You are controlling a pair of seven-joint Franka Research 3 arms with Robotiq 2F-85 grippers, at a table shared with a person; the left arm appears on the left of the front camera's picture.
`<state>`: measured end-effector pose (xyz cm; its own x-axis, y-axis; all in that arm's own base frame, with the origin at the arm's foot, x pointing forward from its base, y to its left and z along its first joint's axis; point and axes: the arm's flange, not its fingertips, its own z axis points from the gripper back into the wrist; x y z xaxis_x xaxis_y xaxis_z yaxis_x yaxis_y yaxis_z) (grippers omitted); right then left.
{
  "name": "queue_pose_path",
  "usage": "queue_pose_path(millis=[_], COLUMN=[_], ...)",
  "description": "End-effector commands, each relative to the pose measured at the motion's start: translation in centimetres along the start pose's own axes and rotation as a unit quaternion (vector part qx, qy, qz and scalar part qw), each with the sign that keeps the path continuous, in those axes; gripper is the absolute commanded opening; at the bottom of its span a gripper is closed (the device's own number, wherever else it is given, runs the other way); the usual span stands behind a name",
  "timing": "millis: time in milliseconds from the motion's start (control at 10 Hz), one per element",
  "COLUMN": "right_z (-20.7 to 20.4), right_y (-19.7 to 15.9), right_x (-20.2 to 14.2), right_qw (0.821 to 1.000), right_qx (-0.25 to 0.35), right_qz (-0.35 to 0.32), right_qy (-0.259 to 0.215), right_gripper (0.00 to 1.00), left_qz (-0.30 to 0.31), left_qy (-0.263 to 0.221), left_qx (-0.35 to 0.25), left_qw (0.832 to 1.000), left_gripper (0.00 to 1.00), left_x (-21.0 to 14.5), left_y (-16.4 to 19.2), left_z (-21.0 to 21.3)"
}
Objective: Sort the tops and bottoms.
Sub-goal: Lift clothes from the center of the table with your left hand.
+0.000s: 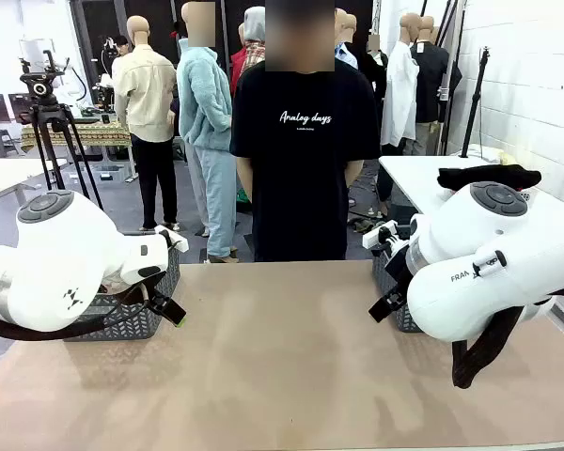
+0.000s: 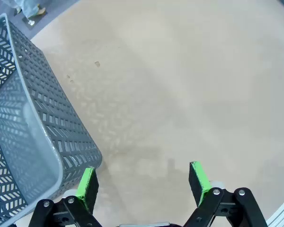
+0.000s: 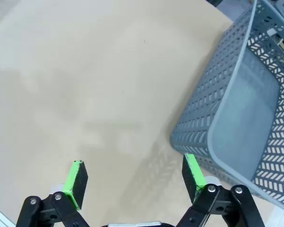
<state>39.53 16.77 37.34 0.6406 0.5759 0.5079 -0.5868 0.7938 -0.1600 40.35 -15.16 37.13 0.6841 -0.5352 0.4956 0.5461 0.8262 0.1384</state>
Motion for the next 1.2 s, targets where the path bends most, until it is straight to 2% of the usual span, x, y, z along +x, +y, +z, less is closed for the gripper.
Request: queue_pose_path(millis=[0, 1100], right_z=[0.0, 0.0], right_y=[0.0, 0.0], right_x=[0.0, 0.0], right_qw=[1.0, 1.0], right_qx=[0.0, 0.0], right_qz=[0.0, 0.0], right_qy=[0.0, 0.0], right_gripper=[1.0, 1.0], left_qz=[0.0, 0.0], left_qy=[0.0, 0.0], left_qx=[0.0, 0.0], left_qw=[1.0, 1.0], left_gripper=[1.0, 1.0], left_x=[0.0, 0.0], left_y=[0.0, 0.0], left_z=[0.0, 0.0])
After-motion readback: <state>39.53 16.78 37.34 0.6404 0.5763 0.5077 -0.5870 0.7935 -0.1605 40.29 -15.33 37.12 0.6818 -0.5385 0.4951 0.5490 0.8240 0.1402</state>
